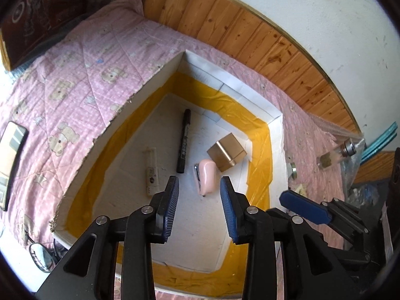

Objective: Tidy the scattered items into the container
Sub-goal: 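Withdraw both tools from the box toward the scattered items on the bedspread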

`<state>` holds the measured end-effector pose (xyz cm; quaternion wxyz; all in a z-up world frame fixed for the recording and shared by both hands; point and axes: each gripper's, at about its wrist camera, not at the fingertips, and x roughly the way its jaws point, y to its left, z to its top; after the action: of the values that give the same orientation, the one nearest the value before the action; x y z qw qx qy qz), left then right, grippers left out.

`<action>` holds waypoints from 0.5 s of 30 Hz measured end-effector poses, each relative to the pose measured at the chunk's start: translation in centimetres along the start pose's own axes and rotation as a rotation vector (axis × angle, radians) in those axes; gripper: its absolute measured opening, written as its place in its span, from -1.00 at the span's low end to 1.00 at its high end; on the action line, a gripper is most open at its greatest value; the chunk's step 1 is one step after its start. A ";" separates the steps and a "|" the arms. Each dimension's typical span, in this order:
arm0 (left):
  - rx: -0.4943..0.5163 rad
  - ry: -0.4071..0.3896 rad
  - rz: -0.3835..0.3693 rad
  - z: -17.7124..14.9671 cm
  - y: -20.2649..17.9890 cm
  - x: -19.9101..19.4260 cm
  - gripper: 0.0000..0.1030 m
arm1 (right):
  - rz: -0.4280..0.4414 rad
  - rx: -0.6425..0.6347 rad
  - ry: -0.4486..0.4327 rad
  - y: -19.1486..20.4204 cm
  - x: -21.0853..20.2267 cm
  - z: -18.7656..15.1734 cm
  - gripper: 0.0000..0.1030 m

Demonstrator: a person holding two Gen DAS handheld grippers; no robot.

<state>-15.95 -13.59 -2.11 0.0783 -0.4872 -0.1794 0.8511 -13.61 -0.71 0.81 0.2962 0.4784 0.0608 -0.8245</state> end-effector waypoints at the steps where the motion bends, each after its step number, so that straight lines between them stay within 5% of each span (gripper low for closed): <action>1: 0.000 -0.025 0.013 -0.1 -0.1 -0.5 -0.30 | 0.007 -0.005 -0.016 0.1 -0.6 -0.3 -0.33; 8: -0.023 -0.184 0.036 -2.7 -0.7 -4.5 -0.29 | 0.047 -0.032 -0.156 0.1 -4.1 -3.3 -0.33; 15: 0.109 -0.298 0.005 -7.3 -5.6 -6.3 -0.24 | 0.061 -0.095 -0.287 -0.2 -7.4 -7.5 -0.31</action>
<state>-6.67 -8.68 1.71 0.0749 -0.3509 -0.1414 0.9226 -5.33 5.47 2.83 0.3489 0.3425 0.0422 -0.8713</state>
